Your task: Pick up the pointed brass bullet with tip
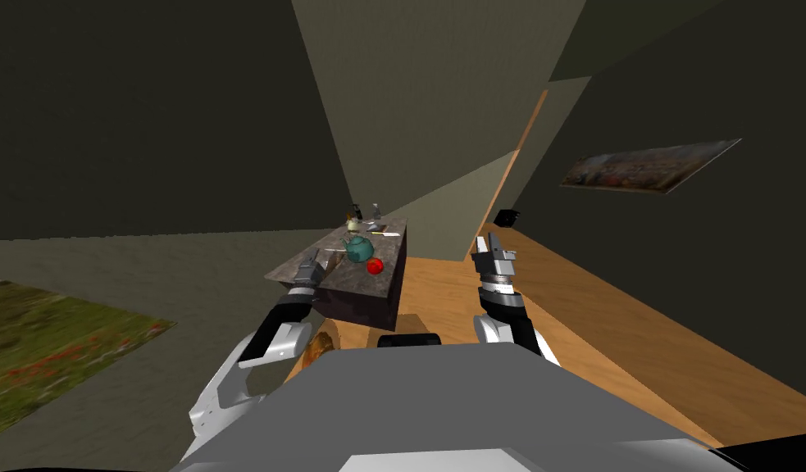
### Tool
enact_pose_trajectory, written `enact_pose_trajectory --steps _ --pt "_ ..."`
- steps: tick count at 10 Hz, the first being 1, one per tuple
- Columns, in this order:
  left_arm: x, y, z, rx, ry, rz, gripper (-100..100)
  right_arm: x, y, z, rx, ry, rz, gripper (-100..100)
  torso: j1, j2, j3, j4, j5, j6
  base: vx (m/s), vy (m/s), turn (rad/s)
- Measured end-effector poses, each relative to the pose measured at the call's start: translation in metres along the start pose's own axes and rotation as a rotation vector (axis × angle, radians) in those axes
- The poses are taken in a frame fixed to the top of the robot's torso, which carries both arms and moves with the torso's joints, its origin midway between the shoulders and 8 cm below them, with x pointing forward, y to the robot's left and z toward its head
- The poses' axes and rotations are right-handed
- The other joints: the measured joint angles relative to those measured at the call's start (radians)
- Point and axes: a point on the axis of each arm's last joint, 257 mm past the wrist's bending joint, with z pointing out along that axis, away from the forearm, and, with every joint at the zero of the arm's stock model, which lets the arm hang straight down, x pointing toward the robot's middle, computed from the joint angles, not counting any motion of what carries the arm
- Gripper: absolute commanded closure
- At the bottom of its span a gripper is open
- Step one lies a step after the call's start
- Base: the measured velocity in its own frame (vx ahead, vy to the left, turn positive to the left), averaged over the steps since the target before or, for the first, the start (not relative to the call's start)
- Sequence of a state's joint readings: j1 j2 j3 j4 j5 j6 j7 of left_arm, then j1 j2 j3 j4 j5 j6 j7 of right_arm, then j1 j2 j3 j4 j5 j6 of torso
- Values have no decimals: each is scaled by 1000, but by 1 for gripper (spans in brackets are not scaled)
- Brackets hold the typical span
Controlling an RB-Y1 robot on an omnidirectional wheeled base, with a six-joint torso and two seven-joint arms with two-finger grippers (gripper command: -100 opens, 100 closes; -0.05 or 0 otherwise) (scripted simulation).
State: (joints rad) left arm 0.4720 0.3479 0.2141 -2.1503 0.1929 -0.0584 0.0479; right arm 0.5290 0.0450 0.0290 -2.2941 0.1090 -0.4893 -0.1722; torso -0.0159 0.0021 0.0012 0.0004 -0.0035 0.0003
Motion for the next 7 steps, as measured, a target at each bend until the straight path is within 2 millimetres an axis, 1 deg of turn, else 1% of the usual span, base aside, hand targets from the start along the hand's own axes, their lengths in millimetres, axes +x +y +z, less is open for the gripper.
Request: enact_pose_trajectory --steps 1,2,3,4,5,7 --pt "-7 8 0 -32 -2 -4 -100 0 0 0 0 0 0 0 3 -1 0 0 0 0 29 -183 -56" --pt "-16 19 2 -71 -5 -7 -100 0 0 0 0 0 0 0 4 -3 -1 0 1 0 49 -244 -104" --pt "-28 34 0 -120 -12 -12 -100 0 0 0 0 0 0 0 1 -4 -2 -1 0 0 28 -173 -23" --pt "-35 43 -1 -152 -18 -18 -100 0 0 0 0 0 0 0 4 -3 -2 -1 0 0 30 -164 -59" --pt "-46 53 -3 -188 -26 -20 -100 0 0 0 0 0 0 0 5 -3 -2 -1 1 0 -10 -135 -31" --pt "-61 66 -5 -248 -43 -29 -100 0 0 0 0 0 0 0 7 -1 0 0 1 0 8 -134 -51"
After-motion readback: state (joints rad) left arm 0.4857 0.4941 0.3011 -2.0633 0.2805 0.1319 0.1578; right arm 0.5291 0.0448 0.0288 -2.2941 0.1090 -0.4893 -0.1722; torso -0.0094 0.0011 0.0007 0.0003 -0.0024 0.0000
